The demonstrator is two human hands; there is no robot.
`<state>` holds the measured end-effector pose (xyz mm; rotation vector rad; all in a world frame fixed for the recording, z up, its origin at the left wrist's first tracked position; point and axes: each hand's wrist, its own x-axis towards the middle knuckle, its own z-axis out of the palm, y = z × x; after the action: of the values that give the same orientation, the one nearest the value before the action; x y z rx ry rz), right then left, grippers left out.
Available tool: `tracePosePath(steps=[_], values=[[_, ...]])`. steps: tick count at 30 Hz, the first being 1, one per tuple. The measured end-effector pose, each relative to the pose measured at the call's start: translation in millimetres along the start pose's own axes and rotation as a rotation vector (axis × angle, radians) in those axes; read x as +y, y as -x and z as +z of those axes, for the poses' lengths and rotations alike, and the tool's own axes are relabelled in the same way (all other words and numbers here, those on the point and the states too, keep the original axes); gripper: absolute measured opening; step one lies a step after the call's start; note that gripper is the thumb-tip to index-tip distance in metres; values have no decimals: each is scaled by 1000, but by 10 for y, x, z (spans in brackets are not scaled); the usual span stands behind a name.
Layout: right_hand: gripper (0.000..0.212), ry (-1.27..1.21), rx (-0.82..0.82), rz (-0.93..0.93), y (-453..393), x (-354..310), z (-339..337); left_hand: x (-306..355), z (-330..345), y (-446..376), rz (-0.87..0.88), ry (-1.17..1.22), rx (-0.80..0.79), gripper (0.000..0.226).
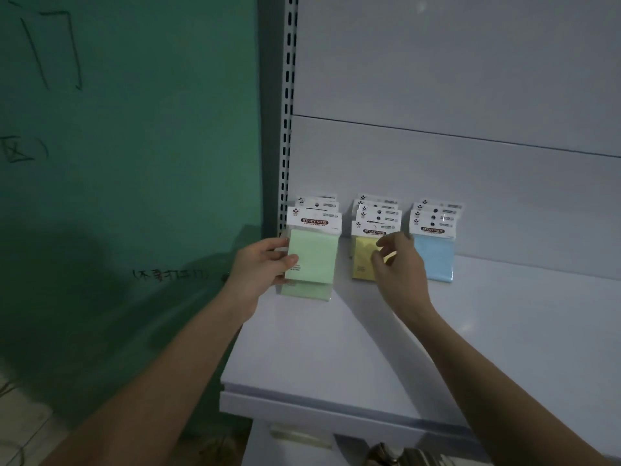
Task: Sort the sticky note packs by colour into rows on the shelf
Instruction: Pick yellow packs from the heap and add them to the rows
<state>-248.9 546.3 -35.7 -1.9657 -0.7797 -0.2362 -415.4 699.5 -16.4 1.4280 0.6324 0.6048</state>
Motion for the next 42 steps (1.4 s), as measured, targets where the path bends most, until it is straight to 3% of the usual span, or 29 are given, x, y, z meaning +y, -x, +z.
tracePosePath(steps=[7,14,18,22,25,31,36,42], values=[[7,-1,-350,30,376,67,-97,-131,8,293,-38,-204,121,30],[33,404,-348,-131,589,103,-125,-174,153,244,25,-478,168,27],[42,460,-368,-121,703,108,-138,-195,145,211,52,-546,177,27],[45,523,-398,-126,737,68,-122,-171,107,173,43,-553,103,43],[47,571,-424,-118,747,41,-123,-169,81,145,74,-592,59,44],[51,576,-424,-95,732,63,-128,-99,183,239,358,-856,153,38],[48,547,-469,-55,784,-13,-326,52,516,409,476,-989,-20,37],[50,584,-463,90,912,84,-1111,122,1118,732,381,-1100,-231,47]])
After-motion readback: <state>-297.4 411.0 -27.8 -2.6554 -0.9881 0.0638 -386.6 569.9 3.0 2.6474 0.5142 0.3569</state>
